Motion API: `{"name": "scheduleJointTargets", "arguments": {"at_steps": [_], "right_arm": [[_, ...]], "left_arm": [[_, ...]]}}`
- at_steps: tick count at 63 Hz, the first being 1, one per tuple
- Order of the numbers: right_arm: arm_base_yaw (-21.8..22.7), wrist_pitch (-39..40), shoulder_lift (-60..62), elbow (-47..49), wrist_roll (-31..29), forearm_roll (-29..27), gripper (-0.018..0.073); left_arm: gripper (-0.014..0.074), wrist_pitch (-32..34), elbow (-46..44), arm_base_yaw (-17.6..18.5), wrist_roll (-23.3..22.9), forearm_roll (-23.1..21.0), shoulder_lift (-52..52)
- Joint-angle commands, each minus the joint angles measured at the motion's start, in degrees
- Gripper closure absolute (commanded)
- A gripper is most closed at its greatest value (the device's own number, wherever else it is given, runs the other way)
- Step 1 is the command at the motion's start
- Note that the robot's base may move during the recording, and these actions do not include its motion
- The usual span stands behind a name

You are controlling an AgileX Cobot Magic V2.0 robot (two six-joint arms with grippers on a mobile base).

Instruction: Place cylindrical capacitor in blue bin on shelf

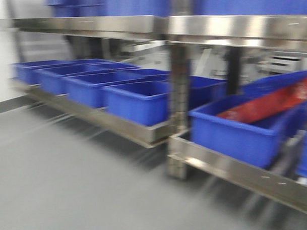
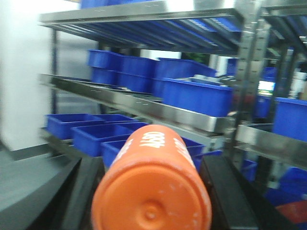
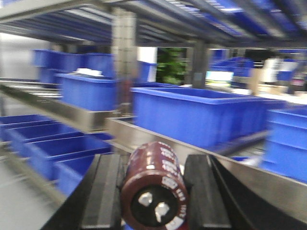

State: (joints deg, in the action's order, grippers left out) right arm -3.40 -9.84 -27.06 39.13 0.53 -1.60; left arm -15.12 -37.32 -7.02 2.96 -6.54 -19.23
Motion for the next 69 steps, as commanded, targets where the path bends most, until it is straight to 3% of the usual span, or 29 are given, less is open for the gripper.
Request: {"name": "scheduleJointTargets", "arguments": {"at_steps": [1, 69], "right_arm": [[0.3, 1.8, 0.3, 0.1, -0.1, 0.4, 0.0722], [0.3, 1.8, 0.3, 0.1, -0.1, 0.4, 0.0722]], "left_arm": [[0.0708, 1.2, 0.1, -0.2, 0.0, -0.4, 0.2], [0.0708, 1.2, 0.1, -0.2, 0.0, -0.4, 0.2]]}}
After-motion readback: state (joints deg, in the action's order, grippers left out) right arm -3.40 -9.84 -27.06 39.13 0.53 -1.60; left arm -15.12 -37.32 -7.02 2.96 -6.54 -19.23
